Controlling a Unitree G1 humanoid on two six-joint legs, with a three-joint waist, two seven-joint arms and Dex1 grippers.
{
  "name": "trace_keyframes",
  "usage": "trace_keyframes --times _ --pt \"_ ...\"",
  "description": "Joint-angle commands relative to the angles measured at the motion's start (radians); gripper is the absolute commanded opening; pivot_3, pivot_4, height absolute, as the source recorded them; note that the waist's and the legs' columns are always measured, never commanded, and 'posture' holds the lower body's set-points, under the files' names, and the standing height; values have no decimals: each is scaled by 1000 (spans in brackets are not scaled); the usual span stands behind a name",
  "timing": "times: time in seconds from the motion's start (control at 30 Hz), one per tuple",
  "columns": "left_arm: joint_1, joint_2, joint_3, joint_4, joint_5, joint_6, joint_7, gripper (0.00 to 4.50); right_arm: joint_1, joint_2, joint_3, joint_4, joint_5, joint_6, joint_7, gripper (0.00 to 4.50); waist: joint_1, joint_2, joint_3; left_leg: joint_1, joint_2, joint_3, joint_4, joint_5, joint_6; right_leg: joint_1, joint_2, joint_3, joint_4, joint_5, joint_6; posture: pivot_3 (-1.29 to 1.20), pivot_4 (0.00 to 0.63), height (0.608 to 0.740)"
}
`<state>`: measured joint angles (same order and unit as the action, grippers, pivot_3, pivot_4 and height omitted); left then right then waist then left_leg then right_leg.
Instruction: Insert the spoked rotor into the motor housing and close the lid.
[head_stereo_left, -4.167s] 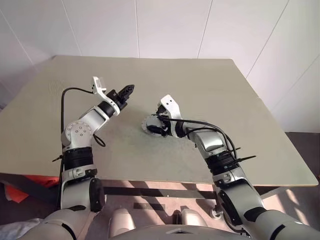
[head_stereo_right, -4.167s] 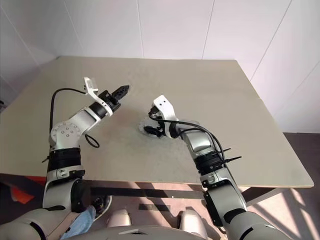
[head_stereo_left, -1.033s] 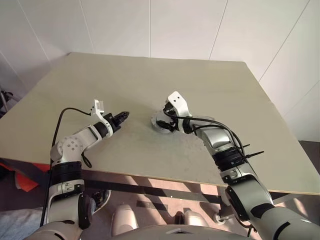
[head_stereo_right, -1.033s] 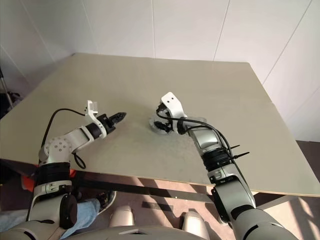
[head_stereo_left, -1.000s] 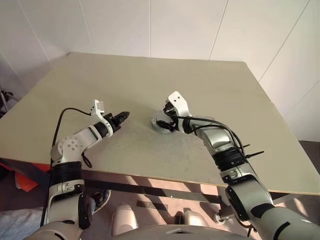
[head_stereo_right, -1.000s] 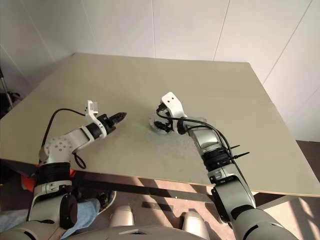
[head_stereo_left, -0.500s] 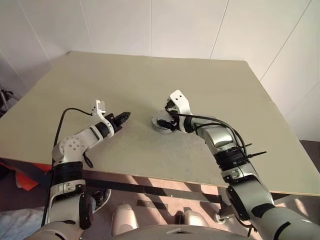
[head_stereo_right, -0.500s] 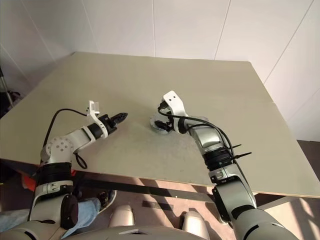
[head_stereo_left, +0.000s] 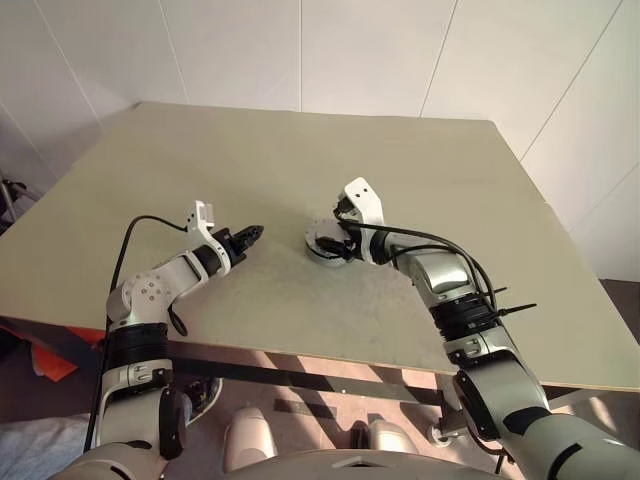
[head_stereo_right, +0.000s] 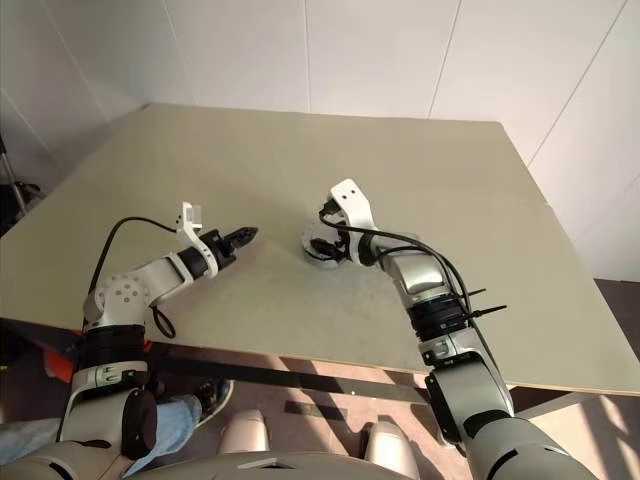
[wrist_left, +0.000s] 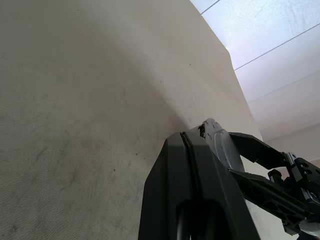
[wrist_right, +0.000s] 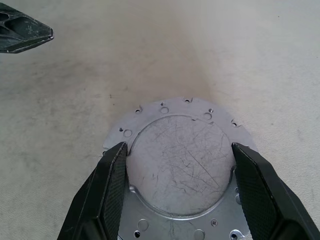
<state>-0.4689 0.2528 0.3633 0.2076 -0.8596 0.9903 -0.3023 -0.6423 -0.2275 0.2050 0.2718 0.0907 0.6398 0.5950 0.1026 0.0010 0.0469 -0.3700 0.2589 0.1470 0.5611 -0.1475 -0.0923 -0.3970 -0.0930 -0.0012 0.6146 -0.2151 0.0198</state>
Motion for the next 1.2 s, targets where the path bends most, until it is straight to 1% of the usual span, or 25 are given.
trace_keyframes --times 0.03,0.4,0.9,1.03,1.13,1.2 --pt "-21 4 4 -29 -5 -7 -11 18 0 -15 0 -15 -13 -26 0 3175 0 0 0 0 0 0 0 0 0 0 0 0 0 0 0 0 0 740" --pt "-14 4 8 -37 -7 -5 -9 18 22 -25 2 -23 -11 -23 18 3175 0 0 0 0 0 0 0 0 0 0 0 0 0 0 0 0 0 740" --pt "-27 -18 -1 -32 -10 -2 -7 18 31 -13 38 33 -45 -44 -14 3175 -2 0 0 2 0 0 0 0 0 1 0 0 0 0 0 0 0 740" --pt "-73 -90 -7 -14 -27 -8 11 18 26 -14 42 53 -47 -53 -13 3175 -1 0 0 2 0 0 1 0 0 3 0 0 0 0 0 0 0 740" --pt "-131 -173 -15 47 -18 -30 29 18 24 -14 43 56 -48 -56 -14 3175 -1 0 0 3 0 0 2 -1 1 4 -1 0 0 0 0 0 0 740" --pt "-165 -204 -16 100 -3 -43 31 18 25 -14 43 54 -48 -56 -15 3175 -2 0 0 4 0 0 2 -1 2 5 -1 0 0 0 0 0 0 740"
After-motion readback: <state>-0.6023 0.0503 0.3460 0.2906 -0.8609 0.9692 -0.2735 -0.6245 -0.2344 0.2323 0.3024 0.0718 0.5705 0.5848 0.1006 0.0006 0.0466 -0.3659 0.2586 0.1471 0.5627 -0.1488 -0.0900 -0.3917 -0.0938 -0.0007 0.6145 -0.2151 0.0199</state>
